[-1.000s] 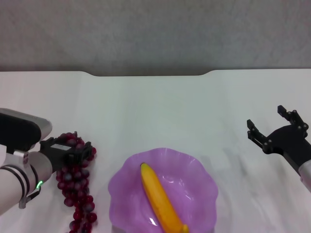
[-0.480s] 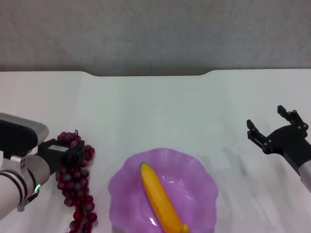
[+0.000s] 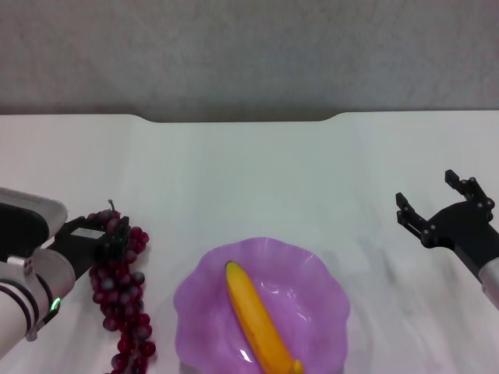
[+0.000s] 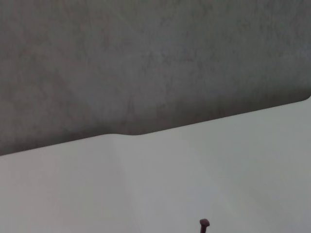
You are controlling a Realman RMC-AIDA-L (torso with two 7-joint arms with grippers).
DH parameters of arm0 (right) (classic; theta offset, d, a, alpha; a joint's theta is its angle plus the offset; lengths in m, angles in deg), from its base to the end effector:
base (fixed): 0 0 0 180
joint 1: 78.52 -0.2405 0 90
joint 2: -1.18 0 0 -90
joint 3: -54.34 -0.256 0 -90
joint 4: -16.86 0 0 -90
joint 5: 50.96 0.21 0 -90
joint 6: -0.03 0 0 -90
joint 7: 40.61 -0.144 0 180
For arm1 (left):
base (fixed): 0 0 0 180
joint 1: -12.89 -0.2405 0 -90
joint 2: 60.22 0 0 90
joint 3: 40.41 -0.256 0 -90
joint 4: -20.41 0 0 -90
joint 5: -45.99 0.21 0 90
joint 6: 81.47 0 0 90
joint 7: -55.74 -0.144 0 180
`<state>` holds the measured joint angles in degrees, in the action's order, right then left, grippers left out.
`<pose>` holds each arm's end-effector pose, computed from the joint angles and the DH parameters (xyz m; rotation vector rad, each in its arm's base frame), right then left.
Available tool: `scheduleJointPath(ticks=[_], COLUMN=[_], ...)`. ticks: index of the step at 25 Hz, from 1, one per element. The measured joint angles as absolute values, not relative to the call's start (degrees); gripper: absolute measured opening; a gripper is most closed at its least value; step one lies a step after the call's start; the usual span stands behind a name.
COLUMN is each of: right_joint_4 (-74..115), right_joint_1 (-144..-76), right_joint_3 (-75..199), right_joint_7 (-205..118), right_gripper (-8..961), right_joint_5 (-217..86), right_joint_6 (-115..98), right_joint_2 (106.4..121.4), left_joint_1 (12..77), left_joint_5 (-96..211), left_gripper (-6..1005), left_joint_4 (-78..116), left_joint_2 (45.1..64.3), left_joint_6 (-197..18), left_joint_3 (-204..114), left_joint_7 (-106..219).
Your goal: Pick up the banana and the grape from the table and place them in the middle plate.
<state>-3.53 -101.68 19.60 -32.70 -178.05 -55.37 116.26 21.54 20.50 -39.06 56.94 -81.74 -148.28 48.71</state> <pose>0.3188 0.3254 -0.0501 -1.8718 0.3698 0.4504 -0.2970 0.3391 -0.0413 -1.8808 -0.8457 -0.2397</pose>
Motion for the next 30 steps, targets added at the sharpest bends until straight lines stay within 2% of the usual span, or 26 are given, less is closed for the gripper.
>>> scheduleJointPath(ticks=[12, 22, 27, 30], right_joint_4=[-3.53, -3.43, -3.28, -3.21], right_joint_1=[-101.64, -101.63, -101.57, -101.51], right_joint_3=[19.92, 20.37, 20.35, 20.33], right_joint_7=[-32.70, -32.74, -32.76, -32.79], right_gripper=[879, 880, 744, 739], right_joint_5=[-178.05, -178.05, -178.05, -178.05], right_joint_6=[-55.42, -55.43, -55.43, -55.42], right_joint_2=[116.32, 116.24, 116.23, 116.23], left_joint_1=[19.75, 13.03, 9.13, 6.47], left_joint_5=[20.53, 21.10, 21.12, 21.12], left_gripper=[366, 348, 339, 336], left_joint_4=[-40.29, -47.57, -55.42, -61.41], left_joint_2=[56.78, 56.36, 56.10, 55.96], left_joint_6=[-84.43, -90.06, -87.60, -84.45], left_joint_3=[-149.09, -150.90, -150.73, -150.13], left_joint_7=[48.69, 46.68, 45.58, 44.78])
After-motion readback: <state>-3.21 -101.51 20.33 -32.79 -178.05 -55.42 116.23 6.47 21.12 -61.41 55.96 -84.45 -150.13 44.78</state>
